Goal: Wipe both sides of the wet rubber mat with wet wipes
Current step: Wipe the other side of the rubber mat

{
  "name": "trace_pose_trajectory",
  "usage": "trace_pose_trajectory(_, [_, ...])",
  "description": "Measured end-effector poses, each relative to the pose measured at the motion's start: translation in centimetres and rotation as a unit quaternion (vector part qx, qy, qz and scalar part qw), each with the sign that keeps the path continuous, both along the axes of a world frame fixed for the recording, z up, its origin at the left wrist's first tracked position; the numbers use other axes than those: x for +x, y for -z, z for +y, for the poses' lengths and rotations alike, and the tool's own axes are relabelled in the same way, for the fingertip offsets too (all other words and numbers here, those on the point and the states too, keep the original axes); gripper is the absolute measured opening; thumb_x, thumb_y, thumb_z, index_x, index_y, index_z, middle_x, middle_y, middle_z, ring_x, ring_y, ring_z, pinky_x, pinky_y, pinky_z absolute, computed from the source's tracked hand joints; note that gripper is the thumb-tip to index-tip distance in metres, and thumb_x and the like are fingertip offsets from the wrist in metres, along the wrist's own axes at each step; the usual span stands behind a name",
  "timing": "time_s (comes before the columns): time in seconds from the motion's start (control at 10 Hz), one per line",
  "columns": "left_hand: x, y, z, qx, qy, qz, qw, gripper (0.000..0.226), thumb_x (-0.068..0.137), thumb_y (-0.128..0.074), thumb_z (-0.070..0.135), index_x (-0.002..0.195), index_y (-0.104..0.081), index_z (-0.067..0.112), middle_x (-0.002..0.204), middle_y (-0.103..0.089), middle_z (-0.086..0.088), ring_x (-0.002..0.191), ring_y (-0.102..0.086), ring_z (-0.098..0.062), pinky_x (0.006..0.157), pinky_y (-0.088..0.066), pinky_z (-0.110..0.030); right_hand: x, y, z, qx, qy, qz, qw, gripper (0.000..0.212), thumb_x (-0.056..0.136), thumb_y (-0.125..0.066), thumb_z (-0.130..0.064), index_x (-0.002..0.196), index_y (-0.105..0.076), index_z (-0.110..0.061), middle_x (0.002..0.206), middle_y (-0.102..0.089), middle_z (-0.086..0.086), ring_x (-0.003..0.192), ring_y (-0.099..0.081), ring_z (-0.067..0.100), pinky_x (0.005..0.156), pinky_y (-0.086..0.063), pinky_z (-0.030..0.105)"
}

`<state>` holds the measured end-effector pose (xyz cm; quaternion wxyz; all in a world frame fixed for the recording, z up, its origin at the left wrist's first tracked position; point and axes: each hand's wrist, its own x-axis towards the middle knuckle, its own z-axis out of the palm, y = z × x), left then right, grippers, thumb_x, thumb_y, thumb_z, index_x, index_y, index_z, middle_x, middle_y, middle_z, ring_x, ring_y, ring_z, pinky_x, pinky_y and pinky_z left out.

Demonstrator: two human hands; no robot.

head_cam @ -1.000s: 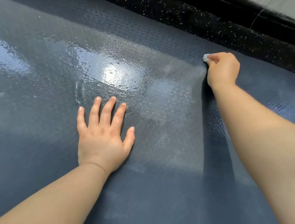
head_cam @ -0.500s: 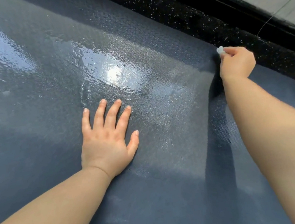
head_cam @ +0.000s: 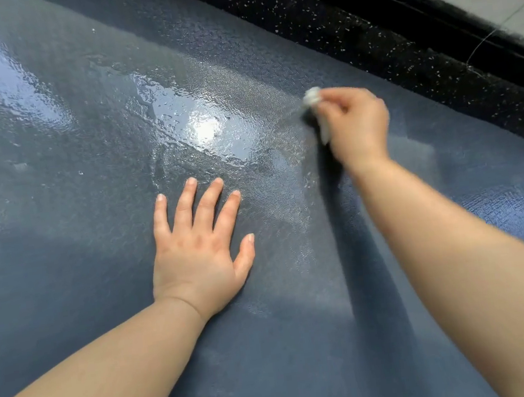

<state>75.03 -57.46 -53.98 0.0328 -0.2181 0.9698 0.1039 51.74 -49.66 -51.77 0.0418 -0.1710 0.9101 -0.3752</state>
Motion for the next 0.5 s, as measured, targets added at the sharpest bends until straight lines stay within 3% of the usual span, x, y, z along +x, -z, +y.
trace_pose_trajectory(0.1, [-0.1, 0.1, 0.0, 0.002, 0.000, -0.003, 1.000, 0.063, 0.086, -0.030, 0.048, 0.132, -0.055, 0.013, 0.139, -0.050, -0.011, 0.132, -0.040, -0.038, 0.106, -0.025, -0.063, -6.2, -0.2, 2.7, 0.005, 0.190, -0.002, 0.982, 0.021, 0.086, -0.063, -0.030, 0.104, -0.072, -0.023, 0.105, -0.069, -0.005, 0.094, -0.059, 0.001, 0.070, -0.035, -0.001])
trace_pose_trajectory(0.2, [0.0, 0.1, 0.0, 0.002, 0.000, -0.003, 1.000, 0.063, 0.086, -0.030, 0.048, 0.131, -0.056, 0.013, 0.139, -0.050, -0.011, 0.131, -0.040, -0.038, 0.106, -0.026, -0.064, -9.7, 0.4, 4.4, 0.047, 0.301, -0.047, 0.951, 0.020, 0.085, -0.061, -0.011, 0.103, -0.071, -0.014, 0.103, -0.070, -0.001, 0.078, -0.060, 0.007, 0.057, -0.042, 0.006])
trace_pose_trajectory(0.3, [-0.1, 0.0, 0.0, -0.002, 0.000, -0.005, 1.000, 0.063, 0.086, -0.030, 0.048, 0.131, -0.056, 0.013, 0.139, -0.050, -0.011, 0.131, -0.041, -0.038, 0.106, -0.026, -0.064, -9.3, 0.8, 2.1, 0.071, 0.260, -0.074, 0.960, 0.020, 0.086, -0.063, -0.018, 0.104, -0.071, -0.018, 0.099, -0.068, -0.006, 0.079, -0.056, 0.005, 0.058, -0.036, 0.007])
trace_pose_trajectory(0.4, [-0.1, 0.1, -0.1, -0.002, 0.001, -0.005, 1.000, 0.063, 0.086, -0.030, 0.048, 0.131, -0.055, 0.013, 0.139, -0.050, -0.011, 0.132, -0.040, -0.038, 0.106, -0.026, -0.064, -6.0, 0.8, -2.3, 0.097, 0.124, -0.019, 0.987, 0.019, 0.088, -0.060, -0.026, 0.102, -0.072, -0.028, 0.107, -0.068, -0.009, 0.096, -0.058, 0.006, 0.073, -0.038, 0.010])
trace_pose_trajectory(0.5, [0.0, 0.0, 0.0, -0.002, 0.002, -0.003, 1.000, 0.062, 0.086, -0.031, 0.048, 0.131, -0.056, 0.013, 0.138, -0.051, -0.012, 0.131, -0.041, -0.039, 0.105, -0.027, -0.065, -3.6, 1.3, -4.6, 0.102, -0.063, 0.003, 0.993, 0.017, 0.087, -0.061, -0.028, 0.099, -0.073, -0.027, 0.105, -0.068, -0.009, 0.103, -0.058, 0.007, 0.094, -0.040, 0.019])
